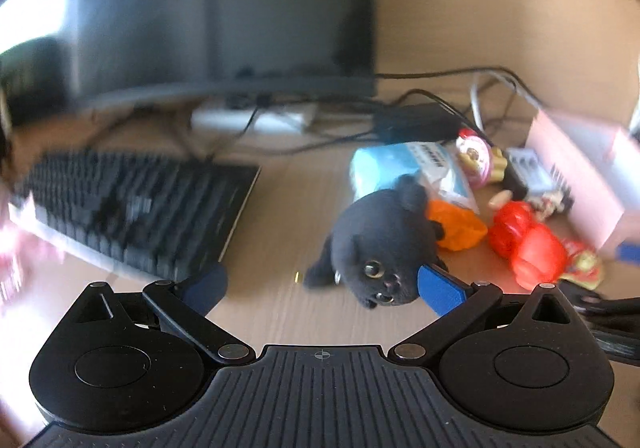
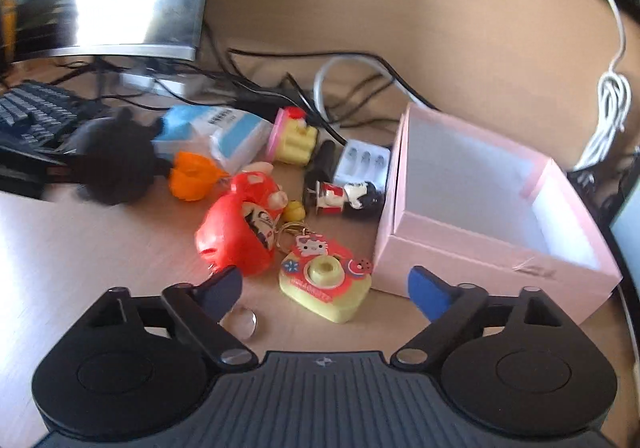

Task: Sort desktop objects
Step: 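Grasp the yellow Hello Kitty toy with the right gripper, then grasp the red hooded doll with the left gripper while the right holds the Hello Kitty toy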

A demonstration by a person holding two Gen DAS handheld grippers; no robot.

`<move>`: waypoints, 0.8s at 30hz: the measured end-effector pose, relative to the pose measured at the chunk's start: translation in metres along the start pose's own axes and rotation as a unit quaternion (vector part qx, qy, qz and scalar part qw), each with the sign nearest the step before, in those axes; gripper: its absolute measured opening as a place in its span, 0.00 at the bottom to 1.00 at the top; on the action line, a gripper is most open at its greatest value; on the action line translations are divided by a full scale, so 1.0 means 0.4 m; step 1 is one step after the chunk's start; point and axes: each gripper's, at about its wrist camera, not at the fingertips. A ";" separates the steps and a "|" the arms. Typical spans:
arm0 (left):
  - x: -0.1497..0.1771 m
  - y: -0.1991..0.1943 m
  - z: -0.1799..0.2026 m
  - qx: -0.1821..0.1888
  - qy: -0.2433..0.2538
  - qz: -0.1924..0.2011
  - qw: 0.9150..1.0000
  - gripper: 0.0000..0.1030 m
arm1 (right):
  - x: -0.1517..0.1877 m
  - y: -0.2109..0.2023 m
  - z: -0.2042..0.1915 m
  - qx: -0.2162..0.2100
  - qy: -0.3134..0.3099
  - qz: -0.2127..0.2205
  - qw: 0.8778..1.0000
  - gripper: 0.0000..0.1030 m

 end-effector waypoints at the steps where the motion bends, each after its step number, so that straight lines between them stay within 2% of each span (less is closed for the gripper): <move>1: 0.011 -0.013 -0.011 0.007 -0.015 -0.002 1.000 1.00 | 0.001 0.010 -0.004 0.009 0.006 -0.004 1.000 0.79; 3: 0.039 -0.058 -0.032 0.023 -0.033 0.004 0.999 1.00 | 0.000 0.032 -0.005 0.011 0.020 -0.011 1.000 0.70; 4: 0.049 -0.073 -0.036 0.031 -0.034 0.006 0.999 1.00 | -0.002 0.046 -0.006 0.002 0.027 -0.015 1.000 0.56; 8: 0.067 -0.104 0.014 0.084 -0.013 0.008 0.996 1.00 | 0.001 0.038 -0.005 -0.030 0.025 -0.023 0.999 0.56; 11: 0.060 -0.104 0.094 0.117 0.012 0.010 0.993 1.00 | 0.029 -0.029 0.001 -0.050 0.005 -0.026 0.998 0.56; 14: 0.044 -0.086 0.180 0.140 0.040 0.022 0.989 1.00 | 0.074 -0.103 0.028 -0.038 -0.025 -0.032 0.998 0.56; 16: 0.027 -0.052 0.241 0.131 0.067 0.031 0.989 0.98 | 0.111 -0.144 0.064 -0.015 -0.036 -0.041 0.998 0.56; 18: 0.007 -0.001 0.303 0.113 0.094 0.026 0.989 0.77 | 0.141 -0.175 0.108 -0.002 -0.035 -0.056 0.998 0.56; 20: -0.009 0.056 0.347 0.093 0.106 0.006 0.990 0.77 | 0.158 -0.211 0.152 0.005 -0.016 -0.053 0.998 0.59; 23: -0.015 0.114 0.395 0.069 0.118 -0.009 0.991 0.76 | 0.171 -0.272 0.204 0.012 0.005 -0.036 0.999 0.72; 24: -0.012 0.124 0.407 0.056 0.128 -0.009 0.990 0.67 | 0.177 -0.291 0.218 0.012 0.004 -0.028 1.000 0.75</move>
Point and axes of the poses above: each gripper's, at about its wrist camera, not at the fingertips, and y roughly the way its jaws point, z to its right, x to its underside, and after that the axes turned 1 degree about y, right-handed
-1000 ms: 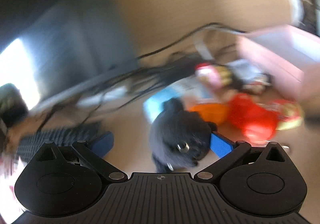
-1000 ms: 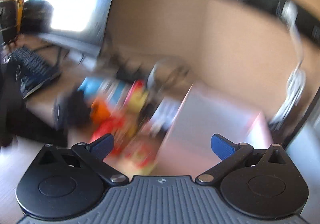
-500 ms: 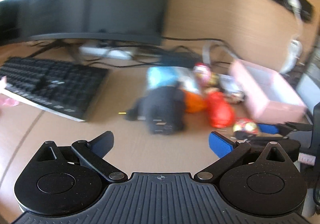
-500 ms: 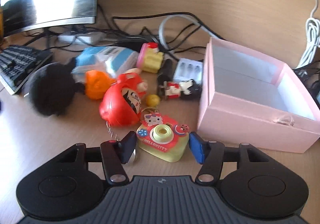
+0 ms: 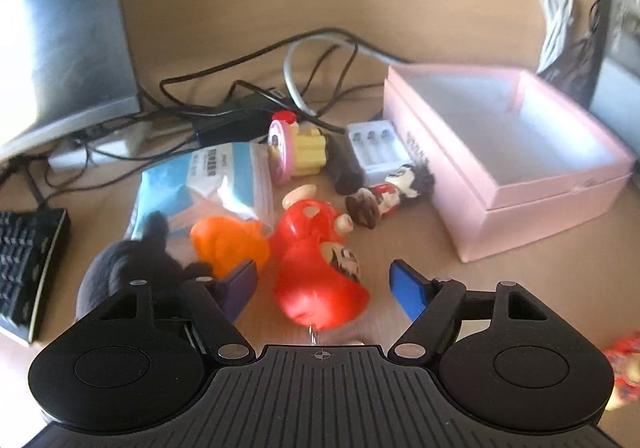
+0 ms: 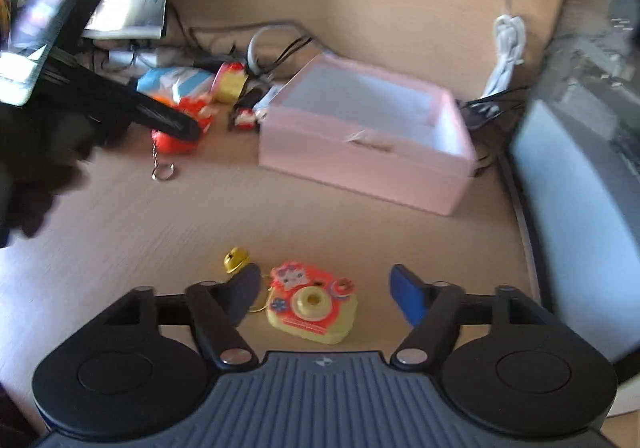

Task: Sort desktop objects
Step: 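Grasp the red hooded doll with the left gripper while the right holds the Hello Kitty toy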

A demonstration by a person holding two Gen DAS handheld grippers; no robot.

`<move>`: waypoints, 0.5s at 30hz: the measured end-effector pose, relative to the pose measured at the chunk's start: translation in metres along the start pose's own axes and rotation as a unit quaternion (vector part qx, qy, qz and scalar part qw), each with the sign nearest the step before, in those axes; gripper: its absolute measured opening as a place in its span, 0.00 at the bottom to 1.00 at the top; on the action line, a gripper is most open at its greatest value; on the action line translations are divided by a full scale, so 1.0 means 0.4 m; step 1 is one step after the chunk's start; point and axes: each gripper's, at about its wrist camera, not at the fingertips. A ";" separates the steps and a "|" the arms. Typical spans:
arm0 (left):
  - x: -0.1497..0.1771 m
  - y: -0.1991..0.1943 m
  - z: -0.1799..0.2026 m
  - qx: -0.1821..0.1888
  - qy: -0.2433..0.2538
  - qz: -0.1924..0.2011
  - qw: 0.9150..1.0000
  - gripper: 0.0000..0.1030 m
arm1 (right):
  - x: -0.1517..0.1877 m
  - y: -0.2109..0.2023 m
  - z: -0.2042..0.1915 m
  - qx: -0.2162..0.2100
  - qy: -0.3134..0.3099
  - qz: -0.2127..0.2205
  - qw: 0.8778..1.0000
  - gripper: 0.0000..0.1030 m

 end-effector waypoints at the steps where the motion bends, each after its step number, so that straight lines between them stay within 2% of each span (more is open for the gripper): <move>1: 0.002 0.004 0.009 -0.012 0.007 -0.001 1.000 0.58 | 0.008 -0.016 0.011 0.000 -0.003 0.005 1.000 0.77; 2: 0.008 0.000 0.012 -0.021 0.011 -0.003 1.000 0.54 | 0.015 -0.028 0.021 0.001 -0.008 0.007 1.000 0.77; 5: 0.033 -0.052 0.018 -0.011 0.006 -0.001 1.000 0.54 | 0.045 -0.034 0.050 0.000 -0.009 -0.002 1.000 0.79; 8: 0.084 -0.138 0.045 0.034 0.027 -0.002 0.999 0.54 | 0.072 -0.014 0.069 -0.010 -0.003 -0.019 1.000 0.79; 10: 0.132 -0.200 0.059 0.084 0.036 -0.006 0.996 0.56 | 0.084 -0.003 0.068 -0.018 -0.007 -0.020 1.000 0.80; 12: 0.181 -0.247 0.071 0.101 0.048 -0.016 0.994 0.70 | 0.086 0.016 0.065 -0.033 -0.007 -0.023 0.999 0.80; 14: 0.216 -0.268 0.071 0.081 0.060 -0.024 0.995 0.79 | 0.081 0.031 0.058 -0.046 -0.015 -0.023 0.999 0.81; 15: 0.227 -0.272 0.063 0.062 0.063 -0.027 0.996 0.79 | 0.075 0.042 0.051 -0.052 -0.023 -0.021 0.998 0.82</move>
Point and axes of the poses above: each gripper's, at about its wrist camera, not at the fingertips, and y roughly the way its jaws point, z to its right, x to its underside, and after that the axes turned 1 degree about y, right-handed
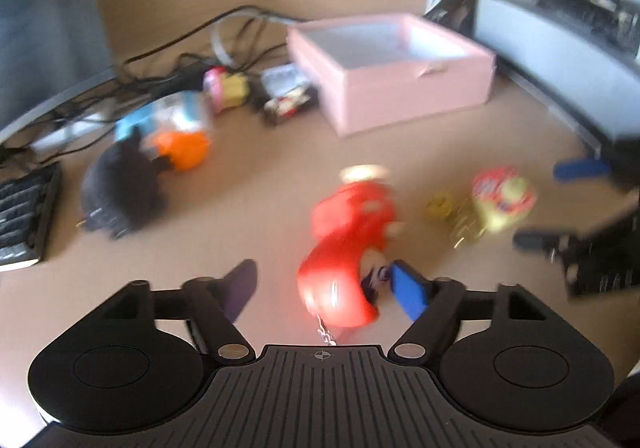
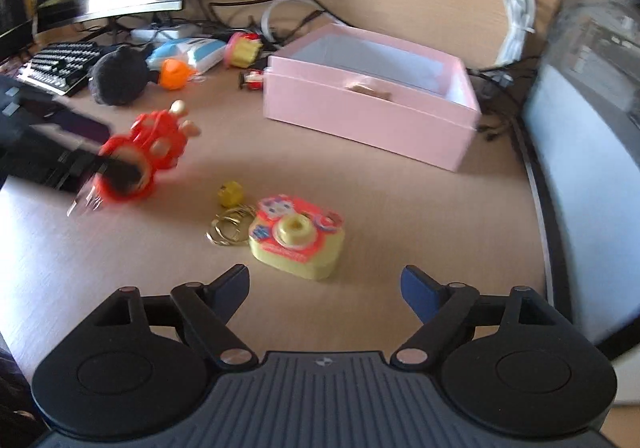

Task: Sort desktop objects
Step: 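Grasp the red hooded doll with the left gripper while the right holds the Hello Kitty toy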

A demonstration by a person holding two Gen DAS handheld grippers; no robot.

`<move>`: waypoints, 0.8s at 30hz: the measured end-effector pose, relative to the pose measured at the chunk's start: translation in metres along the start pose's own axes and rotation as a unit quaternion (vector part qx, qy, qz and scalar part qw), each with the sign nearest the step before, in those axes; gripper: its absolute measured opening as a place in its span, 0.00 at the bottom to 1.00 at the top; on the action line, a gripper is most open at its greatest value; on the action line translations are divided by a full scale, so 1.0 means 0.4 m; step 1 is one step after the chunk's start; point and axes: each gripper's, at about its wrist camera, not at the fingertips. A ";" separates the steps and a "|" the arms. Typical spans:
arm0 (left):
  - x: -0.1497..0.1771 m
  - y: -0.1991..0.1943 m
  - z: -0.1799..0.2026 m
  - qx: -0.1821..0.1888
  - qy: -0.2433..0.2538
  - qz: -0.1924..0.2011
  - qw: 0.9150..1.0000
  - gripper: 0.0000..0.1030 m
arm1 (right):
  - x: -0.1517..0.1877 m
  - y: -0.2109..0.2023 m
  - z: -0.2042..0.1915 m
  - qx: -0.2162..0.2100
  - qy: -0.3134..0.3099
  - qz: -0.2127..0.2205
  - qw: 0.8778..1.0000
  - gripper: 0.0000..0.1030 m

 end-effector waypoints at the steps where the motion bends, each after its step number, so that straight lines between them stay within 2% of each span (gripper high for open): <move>1: 0.008 -0.002 -0.007 -0.024 -0.001 -0.003 1.000 0.79 | -0.007 0.009 -0.005 -0.003 -0.007 0.002 1.000 0.82; 3: 0.014 -0.003 -0.039 -0.083 -0.017 -0.013 0.996 0.78 | -0.018 0.023 -0.014 -0.010 -0.017 0.004 1.000 0.83; 5: 0.013 -0.012 -0.082 -0.110 -0.057 -0.015 0.992 0.78 | -0.025 0.033 -0.019 -0.019 -0.020 0.006 1.000 0.84; 6: 0.014 -0.024 -0.102 -0.100 -0.080 -0.009 0.992 0.79 | -0.026 0.035 -0.021 -0.024 -0.022 0.007 0.999 0.85; 8: 0.017 -0.041 -0.131 -0.061 -0.112 -0.001 0.992 0.90 | -0.026 0.038 -0.026 -0.032 -0.027 0.006 0.999 0.85; 11: 0.023 -0.035 -0.138 0.008 -0.149 0.001 0.989 0.92 | -0.019 0.038 -0.031 -0.039 -0.032 0.001 0.999 0.85; 14: 0.014 0.003 -0.104 0.015 -0.146 -0.011 0.989 0.93 | -0.009 0.028 -0.033 -0.039 -0.033 -0.002 0.999 0.85; 16: -0.004 0.032 -0.091 0.040 -0.175 -0.022 0.984 0.93 | -0.003 0.018 -0.030 -0.038 -0.031 -0.004 0.999 0.87; 18: -0.035 0.048 -0.076 0.066 -0.198 -0.010 0.978 0.93 | 0.005 0.005 -0.027 -0.032 -0.031 -0.005 0.999 0.88; 20: -0.076 0.053 -0.053 0.066 -0.192 0.015 0.979 0.94 | 0.012 -0.005 -0.021 -0.027 -0.029 -0.006 0.999 0.89; 24: -0.146 0.023 -0.004 0.127 -0.149 0.067 0.978 0.94 | 0.024 -0.008 -0.008 -0.021 -0.021 -0.012 0.999 0.91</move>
Point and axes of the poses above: each gripper's, at about its wrist camera, not at the fingertips, and y roughly the way its jaws point, z to its right, x to its underside, and after that the axes turned 1 degree about y, right-handed
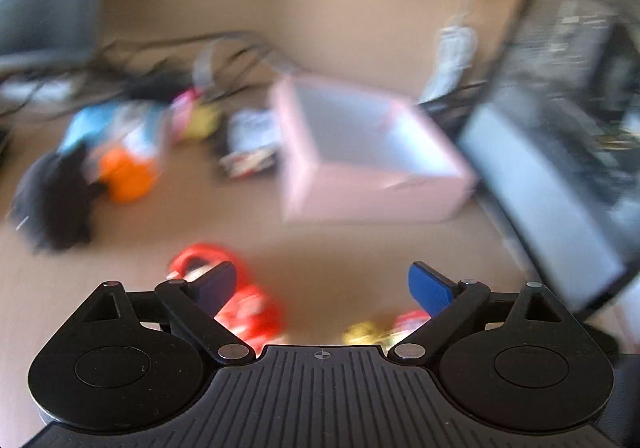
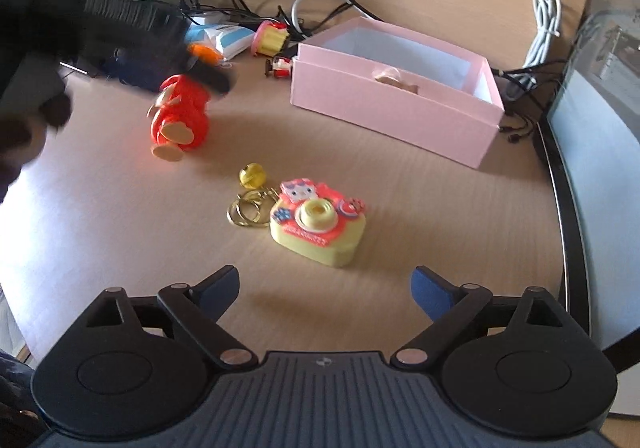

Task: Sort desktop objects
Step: 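Grasp the red hooded doll with the left gripper while the right holds the Hello Kitty toy, then carry both toys over the pink box and open both grippers to drop them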

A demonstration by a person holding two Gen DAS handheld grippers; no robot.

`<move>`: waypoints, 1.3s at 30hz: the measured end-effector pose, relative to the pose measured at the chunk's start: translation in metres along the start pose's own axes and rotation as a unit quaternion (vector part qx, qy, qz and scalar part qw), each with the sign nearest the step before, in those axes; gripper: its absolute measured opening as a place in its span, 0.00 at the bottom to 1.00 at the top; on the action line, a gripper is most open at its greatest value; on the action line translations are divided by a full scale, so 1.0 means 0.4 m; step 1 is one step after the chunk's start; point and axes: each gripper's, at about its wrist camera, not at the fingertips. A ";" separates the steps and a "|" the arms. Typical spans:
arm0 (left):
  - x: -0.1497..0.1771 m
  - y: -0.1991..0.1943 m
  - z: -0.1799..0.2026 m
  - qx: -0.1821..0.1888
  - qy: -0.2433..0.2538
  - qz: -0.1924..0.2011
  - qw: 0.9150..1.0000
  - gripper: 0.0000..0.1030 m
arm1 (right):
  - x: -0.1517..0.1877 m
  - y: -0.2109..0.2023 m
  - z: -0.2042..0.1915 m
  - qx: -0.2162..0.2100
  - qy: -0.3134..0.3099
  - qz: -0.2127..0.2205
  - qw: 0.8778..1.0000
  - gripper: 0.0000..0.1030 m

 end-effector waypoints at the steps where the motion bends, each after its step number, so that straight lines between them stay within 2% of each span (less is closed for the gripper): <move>1: -0.001 -0.006 0.015 0.001 0.014 0.007 1.000 0.95 | 0.002 0.000 0.000 0.002 0.000 0.000 1.000 0.91; 4: 0.019 -0.015 0.027 -0.041 0.033 -0.001 0.999 0.95 | -0.002 0.001 0.004 0.000 0.009 0.006 1.000 0.91; 9: 0.063 -0.037 -0.047 -0.089 -0.024 -0.038 0.995 0.95 | -0.040 0.036 -0.006 -0.011 0.024 0.019 0.999 0.91; 11: 0.076 -0.048 -0.069 -0.101 -0.040 -0.050 0.993 0.95 | -0.054 0.058 -0.005 -0.010 0.032 0.015 0.999 0.82; 13: 0.083 -0.047 -0.086 -0.112 -0.056 -0.060 0.990 0.95 | -0.066 0.074 0.008 -0.027 0.049 0.006 0.998 0.60; 14: 0.085 -0.040 -0.093 -0.116 -0.066 -0.065 0.989 0.95 | -0.071 0.074 0.011 -0.023 0.052 0.005 0.998 0.56; 17: 0.078 -0.002 -0.104 -0.117 -0.101 -0.079 0.985 0.95 | -0.078 0.060 0.018 -0.023 0.052 0.008 0.998 0.56; 19: 0.065 0.030 -0.096 -0.120 -0.103 -0.079 0.984 0.94 | -0.076 0.043 0.021 -0.024 0.049 0.009 0.998 0.56; 23: 0.045 0.094 -0.080 -0.132 -0.095 -0.092 0.982 0.73 | -0.061 0.007 0.026 -0.027 0.031 0.007 0.999 0.56; 26: 0.041 0.107 -0.063 -0.157 -0.068 -0.095 0.981 0.56 | -0.050 -0.014 0.033 -0.027 0.022 0.003 0.999 0.56; 27: 0.043 0.102 -0.057 -0.157 -0.061 -0.097 0.981 0.54 | -0.047 -0.022 0.036 -0.027 0.020 0.002 0.999 0.56; 30: 0.056 0.059 -0.022 -0.157 -0.018 -0.095 0.983 0.52 | -0.048 -0.050 0.051 -0.029 0.017 0.004 0.999 0.56; 34: 0.079 -0.063 0.069 -0.145 0.100 -0.062 0.983 0.52 | -0.072 -0.121 0.078 -0.035 0.010 0.021 0.999 0.56; 37: 0.035 -0.132 0.106 -0.122 0.143 -0.027 0.982 0.51 | -0.114 -0.205 0.101 -0.031 0.007 0.063 0.997 0.56; 39: -0.027 -0.138 0.129 -0.118 0.170 0.008 0.978 0.51 | -0.152 -0.257 0.117 -0.021 0.013 0.104 0.994 0.56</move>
Point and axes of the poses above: each gripper's, at about its wrist camera, not at the fingertips, and y roughly the way its jaws point, z to its right, x to its underside, and after that the axes turned 1 degree about y, right-handed
